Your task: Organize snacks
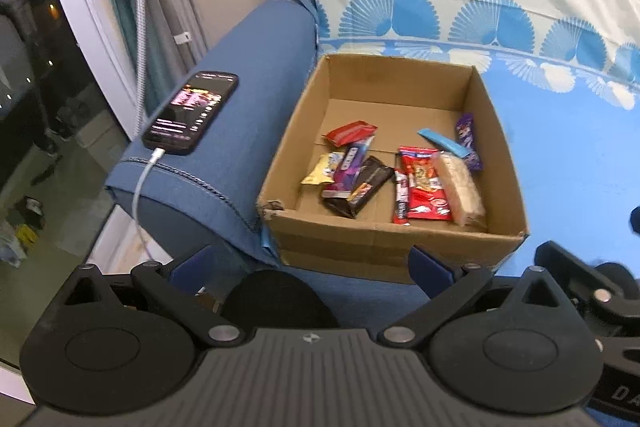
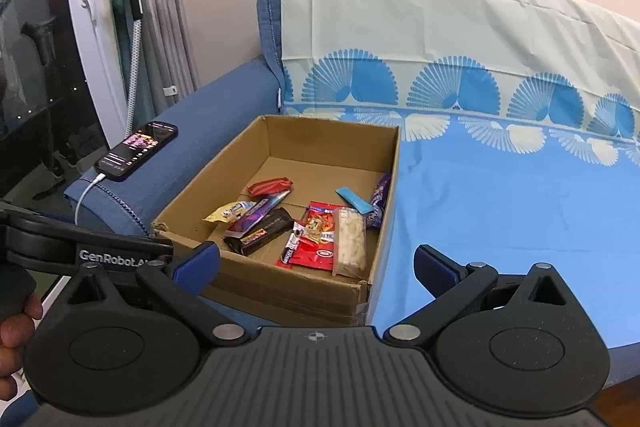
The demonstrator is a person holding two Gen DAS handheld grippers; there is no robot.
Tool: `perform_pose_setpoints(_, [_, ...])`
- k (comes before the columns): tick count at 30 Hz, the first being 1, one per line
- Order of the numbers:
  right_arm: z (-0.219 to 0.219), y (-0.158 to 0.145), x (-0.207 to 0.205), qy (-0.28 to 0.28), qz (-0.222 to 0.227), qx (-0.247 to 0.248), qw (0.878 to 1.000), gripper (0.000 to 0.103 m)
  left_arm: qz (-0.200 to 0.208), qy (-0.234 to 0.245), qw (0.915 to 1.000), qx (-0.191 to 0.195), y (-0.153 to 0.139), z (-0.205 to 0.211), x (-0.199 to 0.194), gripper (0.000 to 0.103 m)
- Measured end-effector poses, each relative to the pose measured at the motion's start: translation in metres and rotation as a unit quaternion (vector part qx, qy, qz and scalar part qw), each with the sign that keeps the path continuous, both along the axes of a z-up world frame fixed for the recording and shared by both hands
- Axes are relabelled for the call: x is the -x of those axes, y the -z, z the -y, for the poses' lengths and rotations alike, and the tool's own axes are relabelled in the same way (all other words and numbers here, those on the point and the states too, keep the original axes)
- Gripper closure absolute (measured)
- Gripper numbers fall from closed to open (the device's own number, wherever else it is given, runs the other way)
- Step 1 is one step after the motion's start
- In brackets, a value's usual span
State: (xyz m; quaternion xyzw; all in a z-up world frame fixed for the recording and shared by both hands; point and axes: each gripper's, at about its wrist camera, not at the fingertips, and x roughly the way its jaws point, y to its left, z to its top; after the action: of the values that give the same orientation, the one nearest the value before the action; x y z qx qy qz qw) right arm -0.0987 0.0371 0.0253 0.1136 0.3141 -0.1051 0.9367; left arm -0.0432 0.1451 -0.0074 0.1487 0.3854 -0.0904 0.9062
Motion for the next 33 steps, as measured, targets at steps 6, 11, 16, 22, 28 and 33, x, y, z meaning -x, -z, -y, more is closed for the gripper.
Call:
perform_pose_setpoints(6, [-0.006,-0.006,0.007,-0.007,0.015,0.012,1.000,0.001,0.008,0.003,1.0000,-0.001,-0.002,-0.004,0.008,0.000])
perform_pose_setpoints(11, [-0.007,-0.007,0.010,-0.004,0.021,0.016,1.000,0.001,0.023,-0.008,0.9997,0.001,-0.002,-0.008,0.011,0.000])
perform_pose_setpoints(16, [-0.009,-0.008,0.011,-0.005,0.024,0.014,1.000,0.001,0.013,-0.005,0.9999,0.002,0.000,-0.011,0.010,0.000])
perform_pose_setpoints(22, [-0.012,-0.007,0.010,-0.010,0.020,0.020,1.000,0.001,0.006,0.003,1.0000,0.004,0.002,-0.012,0.009,0.000])
perform_pose_setpoints(28, [-0.013,-0.007,0.008,-0.010,0.016,0.023,1.000,0.001,0.007,-0.004,1.0000,0.002,0.003,-0.015,0.009,0.000])
perform_pose_setpoints(33, [-0.015,-0.007,0.007,-0.014,0.015,0.027,0.999,0.001,0.002,-0.005,1.0000,0.000,0.005,-0.016,0.007,0.000])
